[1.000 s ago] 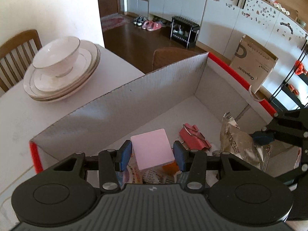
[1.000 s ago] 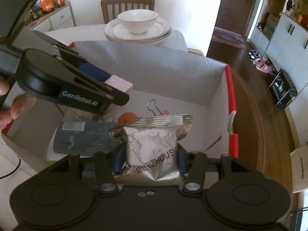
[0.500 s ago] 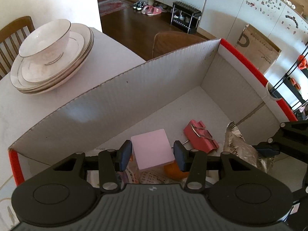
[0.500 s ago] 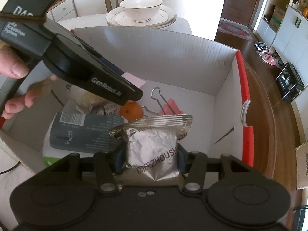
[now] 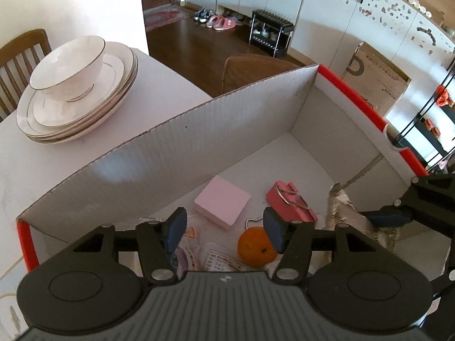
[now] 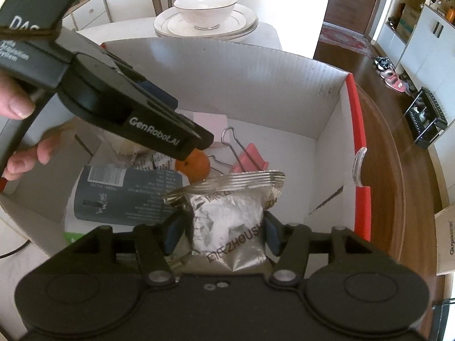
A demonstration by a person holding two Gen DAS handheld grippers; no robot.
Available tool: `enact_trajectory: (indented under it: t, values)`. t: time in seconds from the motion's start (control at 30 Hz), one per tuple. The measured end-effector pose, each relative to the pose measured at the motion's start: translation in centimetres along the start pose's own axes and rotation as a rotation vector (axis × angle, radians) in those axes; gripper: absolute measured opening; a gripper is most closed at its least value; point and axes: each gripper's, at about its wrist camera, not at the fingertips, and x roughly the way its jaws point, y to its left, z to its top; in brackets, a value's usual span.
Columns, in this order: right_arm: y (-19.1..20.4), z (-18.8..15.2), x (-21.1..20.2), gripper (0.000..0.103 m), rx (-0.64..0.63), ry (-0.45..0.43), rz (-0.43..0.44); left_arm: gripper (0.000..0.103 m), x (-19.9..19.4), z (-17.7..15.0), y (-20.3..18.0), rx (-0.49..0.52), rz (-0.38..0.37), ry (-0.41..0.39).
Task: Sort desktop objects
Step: 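Open both grippers and withdraw them from the box toward the table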
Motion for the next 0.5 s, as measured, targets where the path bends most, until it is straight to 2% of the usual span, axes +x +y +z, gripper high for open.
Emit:
enact_trajectory:
  t: [0.07, 0.17, 0.5]
  values:
    - [0.3, 0.0, -0.3, 0.07, -0.012, -0.01, -0.005, 0.058, -0.5, 0.0, 0.0, 0.002, 0.0, -0.015]
    - [0.7, 0.1, -0.9, 0.073, -0.02, -0.024, -0.017, 0.059, -1.3, -0.5, 0.1, 0.006, 0.0, -0.033]
    - [0.8, -0.2, -3.6, 0.078, 0.005, -0.084, -0.021, 0.059, -5.0, -1.7, 0.2, 0.002, -0.019, -0.09]
